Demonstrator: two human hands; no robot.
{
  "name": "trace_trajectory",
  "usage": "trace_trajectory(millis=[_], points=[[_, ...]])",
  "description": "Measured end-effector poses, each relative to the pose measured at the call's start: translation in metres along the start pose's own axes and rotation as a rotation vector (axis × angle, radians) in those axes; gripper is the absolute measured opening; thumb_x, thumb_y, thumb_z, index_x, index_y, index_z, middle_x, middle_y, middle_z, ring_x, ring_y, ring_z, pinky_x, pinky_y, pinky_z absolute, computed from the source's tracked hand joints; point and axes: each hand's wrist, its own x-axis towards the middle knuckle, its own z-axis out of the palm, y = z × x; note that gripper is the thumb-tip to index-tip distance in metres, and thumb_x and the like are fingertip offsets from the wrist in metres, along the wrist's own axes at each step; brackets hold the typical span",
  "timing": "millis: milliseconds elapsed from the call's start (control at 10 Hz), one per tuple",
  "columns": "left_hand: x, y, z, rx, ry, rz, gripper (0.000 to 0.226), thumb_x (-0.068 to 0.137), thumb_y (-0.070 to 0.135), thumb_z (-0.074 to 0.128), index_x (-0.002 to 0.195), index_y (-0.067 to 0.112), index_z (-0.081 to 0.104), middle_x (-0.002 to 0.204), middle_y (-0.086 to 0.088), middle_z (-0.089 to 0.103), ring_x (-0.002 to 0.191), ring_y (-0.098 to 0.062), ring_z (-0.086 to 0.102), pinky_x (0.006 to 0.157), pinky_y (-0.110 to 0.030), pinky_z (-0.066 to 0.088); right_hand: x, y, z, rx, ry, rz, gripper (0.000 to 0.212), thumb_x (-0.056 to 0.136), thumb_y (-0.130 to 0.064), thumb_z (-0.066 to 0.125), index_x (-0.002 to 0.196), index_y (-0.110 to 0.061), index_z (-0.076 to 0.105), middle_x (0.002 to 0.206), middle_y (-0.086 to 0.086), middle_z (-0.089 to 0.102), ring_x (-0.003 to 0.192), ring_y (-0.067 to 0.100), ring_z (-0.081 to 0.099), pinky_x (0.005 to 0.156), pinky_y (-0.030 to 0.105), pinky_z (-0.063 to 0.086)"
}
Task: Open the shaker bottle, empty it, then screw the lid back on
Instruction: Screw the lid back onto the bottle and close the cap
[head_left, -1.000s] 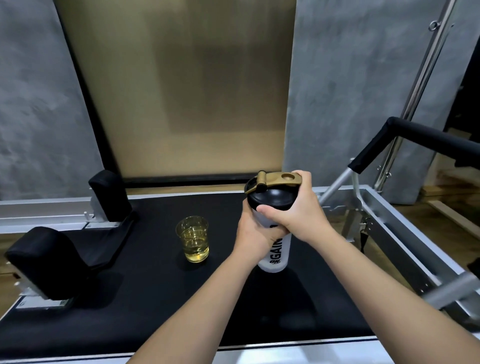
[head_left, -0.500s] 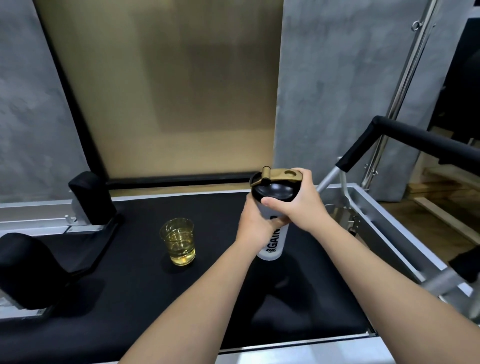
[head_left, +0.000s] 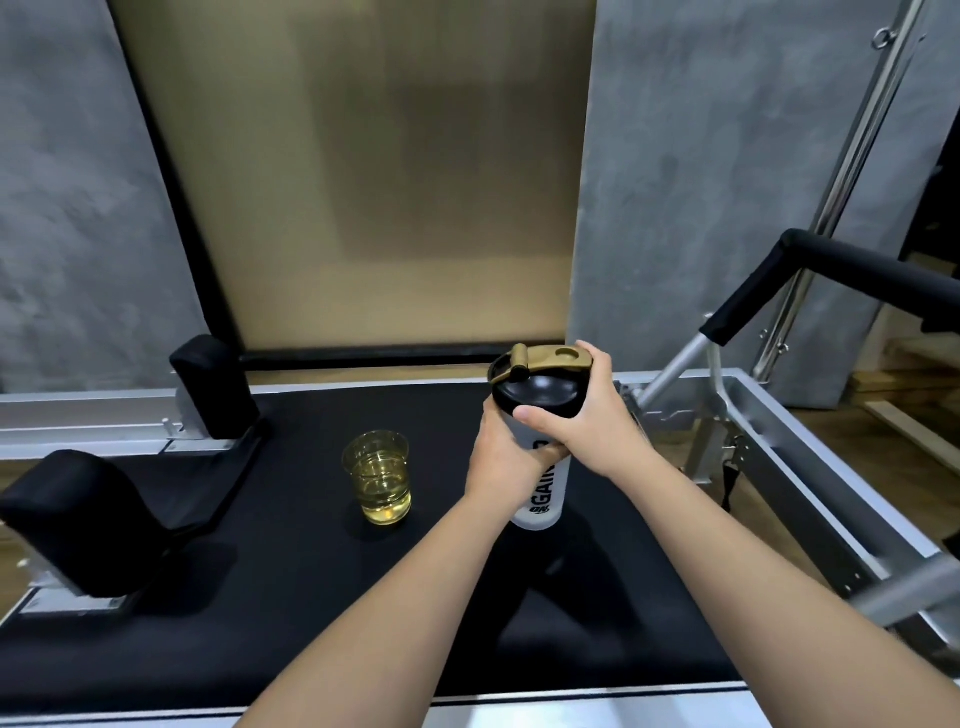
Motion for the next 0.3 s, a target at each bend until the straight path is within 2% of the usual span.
trace_trajectory(millis=[100,300], points=[[0.005,0.0,-0.003,0.004,-0.035,0.014,0.103,0.073,0.036,0.09,0.156,0.037,0.028,0.143,0.008,0.06,0.13,-0.022,0.061,0.103,-0.046,0.056,0.003,0.0,0.001,0.003,-0.023,0.015,0.12,0.071,-0.041,0.093,0.16,-0.021,0.014,0.149,-0.003,0.047,0.133,0.015,0.046,0.099,0.027,0.036],[0.004,0.01,-0.022,0.024,-0.088,0.064,0.117,0.071,0.05,0.085,0.163,0.037,0.016,0.159,0.005,0.049,0.147,-0.021,0.049,0.116,-0.044,0.046,0.003,-0.011,-0.006,-0.036,-0.039,0.029,0.123,0.074,-0.042,0.09,0.163,-0.023,0.008,0.152,-0.003,0.043,0.132,0.012,0.043,0.099,0.026,0.034]])
